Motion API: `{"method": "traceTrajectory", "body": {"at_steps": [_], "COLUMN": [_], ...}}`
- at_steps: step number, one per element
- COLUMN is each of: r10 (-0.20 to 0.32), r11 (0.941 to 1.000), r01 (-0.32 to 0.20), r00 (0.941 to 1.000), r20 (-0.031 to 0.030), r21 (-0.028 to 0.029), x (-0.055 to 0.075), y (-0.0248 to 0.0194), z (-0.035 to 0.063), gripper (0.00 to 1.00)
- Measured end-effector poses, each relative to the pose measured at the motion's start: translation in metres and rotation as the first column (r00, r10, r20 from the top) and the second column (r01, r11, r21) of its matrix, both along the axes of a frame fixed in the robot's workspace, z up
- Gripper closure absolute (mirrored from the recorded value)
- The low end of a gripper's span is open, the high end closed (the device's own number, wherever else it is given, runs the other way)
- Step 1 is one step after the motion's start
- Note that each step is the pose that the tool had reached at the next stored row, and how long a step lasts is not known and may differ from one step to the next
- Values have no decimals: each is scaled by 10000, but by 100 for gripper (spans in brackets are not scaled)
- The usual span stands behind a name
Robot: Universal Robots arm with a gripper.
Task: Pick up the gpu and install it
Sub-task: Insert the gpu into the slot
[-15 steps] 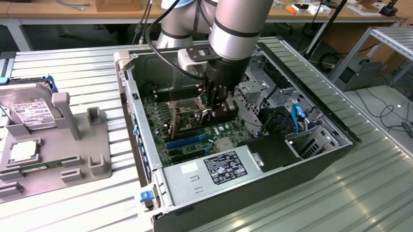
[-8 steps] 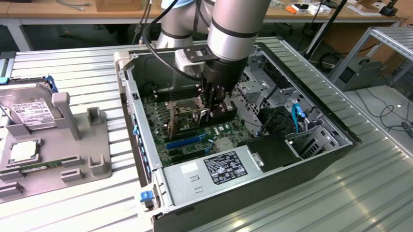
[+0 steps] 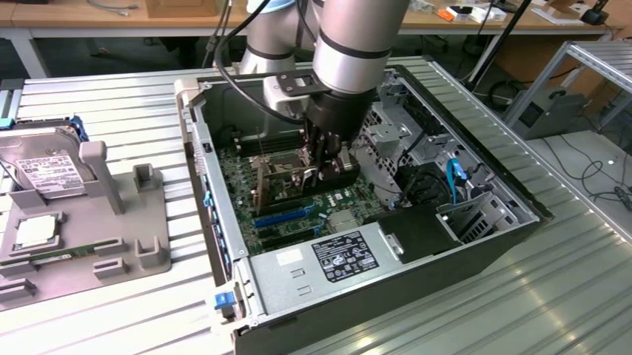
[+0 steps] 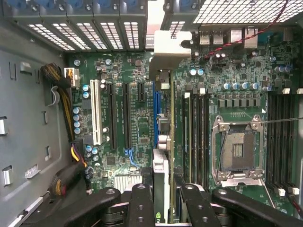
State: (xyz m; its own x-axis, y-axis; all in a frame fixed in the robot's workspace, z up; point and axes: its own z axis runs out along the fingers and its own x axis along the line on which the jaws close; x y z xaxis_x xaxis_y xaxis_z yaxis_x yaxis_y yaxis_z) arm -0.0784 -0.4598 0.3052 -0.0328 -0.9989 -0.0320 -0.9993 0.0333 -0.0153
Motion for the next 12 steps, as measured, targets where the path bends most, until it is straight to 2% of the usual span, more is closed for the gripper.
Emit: {"method": "traceTrajectory", "body": {"at_steps": [12], "r10": [0], "r11": [10000], "r01": [0], "r00": [10000], "r20": [-1], "r21": [-2], "x": [-45], "y": [0], "z": [-10], "gripper": [73]}}
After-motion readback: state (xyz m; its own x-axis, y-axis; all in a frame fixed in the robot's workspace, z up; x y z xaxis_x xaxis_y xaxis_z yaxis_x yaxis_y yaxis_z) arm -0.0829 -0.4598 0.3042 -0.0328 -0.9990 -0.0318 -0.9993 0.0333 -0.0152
